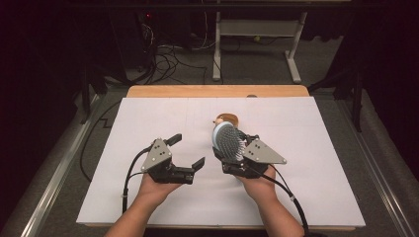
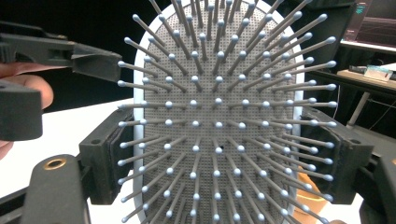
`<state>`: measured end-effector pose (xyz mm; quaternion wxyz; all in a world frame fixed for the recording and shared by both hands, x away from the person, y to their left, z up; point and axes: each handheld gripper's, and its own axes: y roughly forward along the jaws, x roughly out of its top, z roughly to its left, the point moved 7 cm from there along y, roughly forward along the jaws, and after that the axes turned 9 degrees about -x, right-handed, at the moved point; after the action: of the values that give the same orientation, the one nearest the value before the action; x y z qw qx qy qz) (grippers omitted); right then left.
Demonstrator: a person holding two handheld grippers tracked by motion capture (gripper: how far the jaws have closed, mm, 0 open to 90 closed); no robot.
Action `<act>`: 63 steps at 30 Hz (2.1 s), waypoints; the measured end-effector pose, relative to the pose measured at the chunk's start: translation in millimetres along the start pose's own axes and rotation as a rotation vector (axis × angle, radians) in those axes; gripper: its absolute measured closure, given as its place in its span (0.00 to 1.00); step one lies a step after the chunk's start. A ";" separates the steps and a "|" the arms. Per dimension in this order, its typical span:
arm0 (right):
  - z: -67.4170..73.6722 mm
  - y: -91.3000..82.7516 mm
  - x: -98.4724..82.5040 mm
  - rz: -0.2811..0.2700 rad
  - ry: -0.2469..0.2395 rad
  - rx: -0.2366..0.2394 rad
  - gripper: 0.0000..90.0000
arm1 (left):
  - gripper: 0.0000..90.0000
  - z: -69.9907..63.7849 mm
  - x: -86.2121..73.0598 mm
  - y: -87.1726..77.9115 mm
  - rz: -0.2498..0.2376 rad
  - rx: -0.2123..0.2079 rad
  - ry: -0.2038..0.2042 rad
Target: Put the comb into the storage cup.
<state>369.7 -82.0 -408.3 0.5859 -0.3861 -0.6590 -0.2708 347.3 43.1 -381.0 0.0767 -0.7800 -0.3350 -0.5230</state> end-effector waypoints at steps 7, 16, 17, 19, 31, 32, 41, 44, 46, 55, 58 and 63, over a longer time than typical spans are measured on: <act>7.2 0.0 0.6 -0.005 -0.009 0.014 0.23 | 0.00 -6.5 6.0 1.9 -0.014 -0.015 0.002; 11.2 0.7 2.2 -0.009 -0.011 0.017 0.23 | 0.00 -15.0 12.3 6.1 -0.021 -0.032 -0.022; 11.3 0.5 2.6 -0.011 -0.010 0.018 0.23 | 0.00 -16.0 12.7 7.1 -0.020 -0.032 -0.019; 12.0 0.3 3.5 -0.014 -0.010 0.016 0.23 | 0.00 -17.9 13.3 8.9 -0.016 -0.033 -0.012; 15.8 1.3 5.0 -0.020 -0.034 0.006 0.23 | 0.00 -25.0 16.4 20.3 -0.011 -0.044 -0.020; 16.1 1.3 5.3 -0.020 -0.033 0.005 0.23 | 0.00 -25.1 16.3 21.2 -0.007 -0.044 -0.020; 16.8 2.2 5.8 -0.023 -0.040 -0.005 0.23 | 0.02 -27.9 14.0 32.0 0.003 -0.048 -0.044; 17.1 2.2 6.2 -0.025 -0.040 -0.005 0.23 | 0.03 -28.3 14.4 34.1 0.001 -0.048 -0.046; 17.8 2.0 7.0 -0.029 -0.039 -0.005 0.23 | 0.04 -28.9 15.7 34.8 -0.001 -0.052 -0.055; 23.1 2.4 7.9 -0.030 -0.048 0.008 0.23 | 0.16 -29.0 18.1 35.7 -0.004 -0.069 -0.084; 23.4 3.0 7.6 -0.030 -0.051 0.008 0.23 | 0.18 -29.5 17.0 37.0 -0.004 -0.068 -0.086; 23.7 2.8 7.6 -0.032 -0.048 0.002 0.23 | 0.27 -31.4 15.0 37.4 -0.003 -0.081 -0.085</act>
<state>358.5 -59.8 -405.1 0.5659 -0.3814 -0.6793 -0.2698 349.2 6.4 -345.5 0.0300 -0.8035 -0.3174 -0.5028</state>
